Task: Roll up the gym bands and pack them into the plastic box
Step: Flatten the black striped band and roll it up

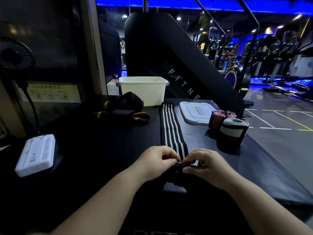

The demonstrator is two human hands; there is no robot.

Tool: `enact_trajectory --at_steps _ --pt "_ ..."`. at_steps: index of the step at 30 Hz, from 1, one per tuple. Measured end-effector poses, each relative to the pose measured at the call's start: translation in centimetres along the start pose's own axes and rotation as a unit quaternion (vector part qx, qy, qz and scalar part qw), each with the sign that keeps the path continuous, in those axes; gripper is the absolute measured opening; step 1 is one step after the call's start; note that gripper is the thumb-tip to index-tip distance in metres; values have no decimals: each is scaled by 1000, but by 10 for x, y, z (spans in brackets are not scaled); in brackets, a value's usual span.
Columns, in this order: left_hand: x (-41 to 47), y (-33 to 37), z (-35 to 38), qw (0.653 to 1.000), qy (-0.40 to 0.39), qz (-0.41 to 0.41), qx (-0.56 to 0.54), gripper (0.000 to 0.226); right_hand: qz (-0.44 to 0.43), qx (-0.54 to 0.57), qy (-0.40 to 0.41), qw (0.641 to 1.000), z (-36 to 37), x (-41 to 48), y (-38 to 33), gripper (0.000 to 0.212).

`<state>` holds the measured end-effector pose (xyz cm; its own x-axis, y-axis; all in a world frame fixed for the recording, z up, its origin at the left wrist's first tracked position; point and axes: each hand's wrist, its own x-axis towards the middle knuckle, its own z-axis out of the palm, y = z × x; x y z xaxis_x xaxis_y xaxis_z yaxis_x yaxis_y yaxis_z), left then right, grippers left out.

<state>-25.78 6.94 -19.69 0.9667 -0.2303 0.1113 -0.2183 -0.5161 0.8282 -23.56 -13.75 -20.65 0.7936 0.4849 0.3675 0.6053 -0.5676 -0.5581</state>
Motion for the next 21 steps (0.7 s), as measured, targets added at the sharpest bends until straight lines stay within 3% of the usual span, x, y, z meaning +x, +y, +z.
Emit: enact_trajectory --at_steps 5,11,14,21 --pt "-1 -4 -6 999 -45 13 -17 15 36 34 0 999 0 3 2 22" --pt "6 -8 -1 1000 -6 1 -30 6 71 21 21 997 8 7 2 10" --pt "9 -9 0 999 4 -14 -32 3 72 33 40 996 11 4 3 22" --pt "13 -11 8 998 51 -39 14 14 87 27 43 995 12 7 -1 20"
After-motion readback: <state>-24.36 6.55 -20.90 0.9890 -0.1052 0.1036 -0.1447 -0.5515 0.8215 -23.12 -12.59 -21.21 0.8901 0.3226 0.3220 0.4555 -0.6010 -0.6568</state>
